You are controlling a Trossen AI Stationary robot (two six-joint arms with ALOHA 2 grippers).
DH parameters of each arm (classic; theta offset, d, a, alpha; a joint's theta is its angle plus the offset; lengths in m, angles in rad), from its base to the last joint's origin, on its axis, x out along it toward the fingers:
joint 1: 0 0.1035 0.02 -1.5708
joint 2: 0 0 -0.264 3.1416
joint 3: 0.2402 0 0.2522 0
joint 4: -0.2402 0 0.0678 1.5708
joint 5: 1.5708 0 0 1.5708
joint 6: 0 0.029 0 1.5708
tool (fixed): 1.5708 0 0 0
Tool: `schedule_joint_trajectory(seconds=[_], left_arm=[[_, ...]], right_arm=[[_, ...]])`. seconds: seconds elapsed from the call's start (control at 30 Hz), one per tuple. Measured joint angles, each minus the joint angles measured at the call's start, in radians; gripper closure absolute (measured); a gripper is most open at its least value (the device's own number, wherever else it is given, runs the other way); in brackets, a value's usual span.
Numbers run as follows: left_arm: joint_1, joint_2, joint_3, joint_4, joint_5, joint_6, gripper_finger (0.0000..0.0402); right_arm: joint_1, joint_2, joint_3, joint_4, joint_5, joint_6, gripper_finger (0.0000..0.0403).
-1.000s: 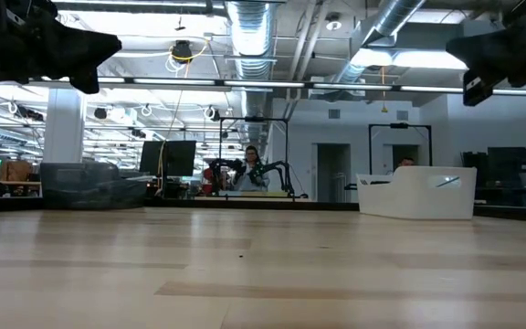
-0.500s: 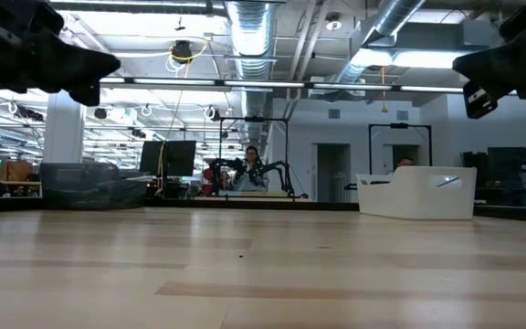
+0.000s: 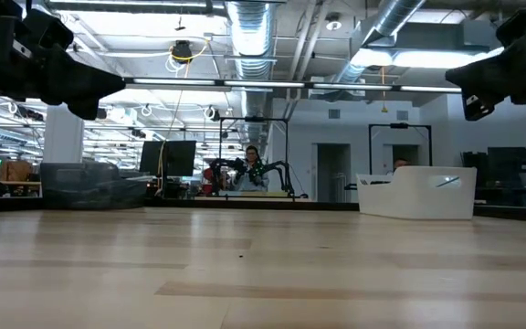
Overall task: Sort silverware by color (type)
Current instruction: Return to Home Position
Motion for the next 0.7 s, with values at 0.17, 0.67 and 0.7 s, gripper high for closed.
schedule_joint_trajectory(seconds=[0.17, 0.67, 0.7], left_arm=[[0.000, 0.005, 0.000, 0.001, 0.000, -0.042, 0.0361], [0.000, 0.005, -0.001, 0.003, 0.000, -0.070, 0.0361], [0.000, 0.005, -0.001, 0.003, 0.000, -0.070, 0.0361]], right_arm=[[-0.002, 0.023, 0.000, 0.003, 0.048, 0.014, 0.0369], [0.001, 0.028, -0.001, -0.011, -0.095, 0.029, 0.0369], [0.001, 0.028, -0.001, -0.011, -0.089, 0.029, 0.0369]])
